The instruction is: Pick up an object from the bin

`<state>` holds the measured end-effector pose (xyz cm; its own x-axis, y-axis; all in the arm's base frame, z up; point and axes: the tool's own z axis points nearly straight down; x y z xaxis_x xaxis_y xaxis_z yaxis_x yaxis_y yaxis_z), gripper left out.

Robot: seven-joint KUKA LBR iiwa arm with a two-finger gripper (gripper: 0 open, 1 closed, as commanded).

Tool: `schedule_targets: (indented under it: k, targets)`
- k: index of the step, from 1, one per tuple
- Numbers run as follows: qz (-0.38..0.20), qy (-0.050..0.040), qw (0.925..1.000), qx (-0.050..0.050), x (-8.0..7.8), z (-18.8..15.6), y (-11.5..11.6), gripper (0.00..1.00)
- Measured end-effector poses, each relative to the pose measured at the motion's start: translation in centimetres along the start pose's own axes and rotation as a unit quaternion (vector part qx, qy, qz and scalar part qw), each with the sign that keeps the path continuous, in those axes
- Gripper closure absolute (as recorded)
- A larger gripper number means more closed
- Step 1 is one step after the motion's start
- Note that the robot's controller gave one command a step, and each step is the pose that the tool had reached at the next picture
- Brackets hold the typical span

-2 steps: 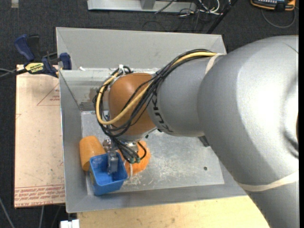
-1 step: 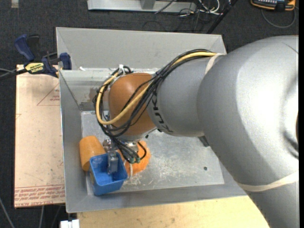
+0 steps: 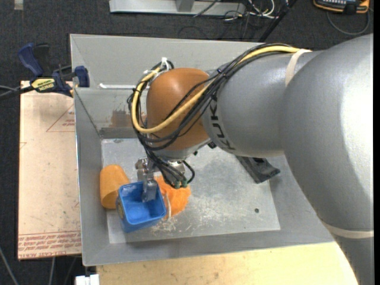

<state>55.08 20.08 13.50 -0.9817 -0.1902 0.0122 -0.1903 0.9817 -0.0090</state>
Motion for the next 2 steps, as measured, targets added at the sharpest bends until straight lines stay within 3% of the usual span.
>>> schedule_targets:
  k: [1,2]
  targets:
    - [0.000,0.0000,1.0000,0.000,0.0,0.0,0.0,1.00]
    - [0.026,-0.0032,0.9997,-0.001,0.6,-14.4,1.4,1.00]
